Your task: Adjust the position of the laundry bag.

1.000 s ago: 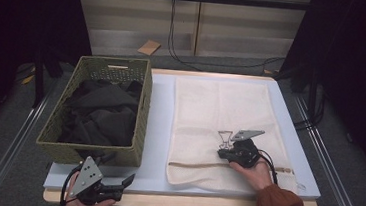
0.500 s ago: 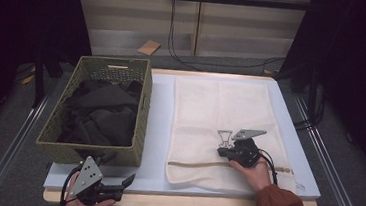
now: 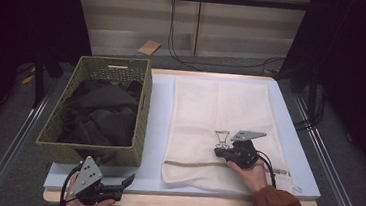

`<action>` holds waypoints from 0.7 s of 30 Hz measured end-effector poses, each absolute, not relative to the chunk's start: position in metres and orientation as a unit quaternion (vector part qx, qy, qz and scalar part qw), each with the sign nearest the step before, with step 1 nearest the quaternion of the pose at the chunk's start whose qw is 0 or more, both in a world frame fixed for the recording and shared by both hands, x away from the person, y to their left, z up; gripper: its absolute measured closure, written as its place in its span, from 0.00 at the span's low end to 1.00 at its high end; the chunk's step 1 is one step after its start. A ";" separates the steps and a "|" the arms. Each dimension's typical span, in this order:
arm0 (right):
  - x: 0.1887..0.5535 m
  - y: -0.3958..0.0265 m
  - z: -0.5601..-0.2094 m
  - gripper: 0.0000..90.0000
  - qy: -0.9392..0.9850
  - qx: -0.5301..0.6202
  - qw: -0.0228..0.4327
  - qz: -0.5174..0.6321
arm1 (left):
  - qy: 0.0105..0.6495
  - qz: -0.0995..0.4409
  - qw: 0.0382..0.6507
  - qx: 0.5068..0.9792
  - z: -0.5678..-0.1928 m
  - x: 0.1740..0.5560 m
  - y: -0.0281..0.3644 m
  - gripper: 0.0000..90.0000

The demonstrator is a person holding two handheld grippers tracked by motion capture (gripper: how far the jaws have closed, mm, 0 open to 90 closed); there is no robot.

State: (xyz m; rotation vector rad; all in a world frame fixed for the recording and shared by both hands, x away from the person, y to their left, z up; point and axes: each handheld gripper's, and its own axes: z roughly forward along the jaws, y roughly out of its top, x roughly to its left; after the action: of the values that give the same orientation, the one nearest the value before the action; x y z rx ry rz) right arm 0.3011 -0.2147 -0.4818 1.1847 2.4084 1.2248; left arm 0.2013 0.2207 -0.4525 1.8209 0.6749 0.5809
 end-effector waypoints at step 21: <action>0.298 -0.194 -0.487 1.00 0.831 0.364 0.081 0.413 | 0.285 0.247 0.528 0.761 -0.452 0.201 0.222 0.16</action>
State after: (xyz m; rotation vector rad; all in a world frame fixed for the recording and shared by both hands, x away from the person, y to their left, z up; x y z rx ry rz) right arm 0.2983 -0.1939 -0.4865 1.0887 2.4838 1.2345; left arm 0.2013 0.2217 -0.4517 1.8182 0.6815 0.5896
